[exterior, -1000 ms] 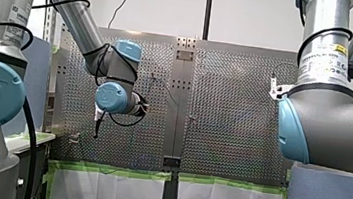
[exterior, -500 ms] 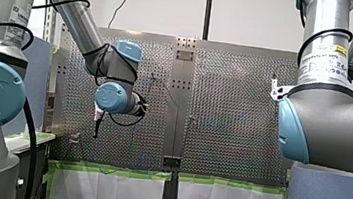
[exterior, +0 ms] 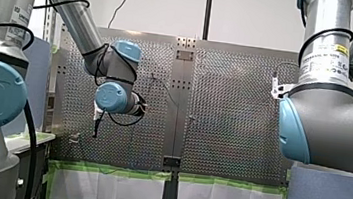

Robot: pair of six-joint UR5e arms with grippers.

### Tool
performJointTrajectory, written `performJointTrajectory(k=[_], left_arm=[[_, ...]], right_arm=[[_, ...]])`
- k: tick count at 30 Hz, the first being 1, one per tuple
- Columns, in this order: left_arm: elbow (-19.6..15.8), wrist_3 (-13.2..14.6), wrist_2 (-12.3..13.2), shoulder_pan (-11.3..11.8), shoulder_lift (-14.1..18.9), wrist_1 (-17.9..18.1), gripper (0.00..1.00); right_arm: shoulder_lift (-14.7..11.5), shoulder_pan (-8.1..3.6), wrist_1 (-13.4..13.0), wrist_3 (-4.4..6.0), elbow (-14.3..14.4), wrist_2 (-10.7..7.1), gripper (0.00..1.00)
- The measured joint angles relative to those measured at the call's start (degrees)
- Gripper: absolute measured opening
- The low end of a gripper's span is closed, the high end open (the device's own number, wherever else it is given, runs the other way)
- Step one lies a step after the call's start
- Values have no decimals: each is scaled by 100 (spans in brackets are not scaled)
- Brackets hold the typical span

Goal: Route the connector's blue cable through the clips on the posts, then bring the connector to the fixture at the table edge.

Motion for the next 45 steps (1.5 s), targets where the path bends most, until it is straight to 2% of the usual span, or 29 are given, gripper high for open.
performJointTrajectory(k=[16,26,45], left_arm=[[4,12,10,17,1,3,100],[5,26,10,20,0,-2,100],[5,27,10,38,0,-11,100]], right_arm=[[6,12,-10,39,-22,-46,0],[61,1,125,89,-9,-57,0],[155,-1,75,161,-60,-158,0]])
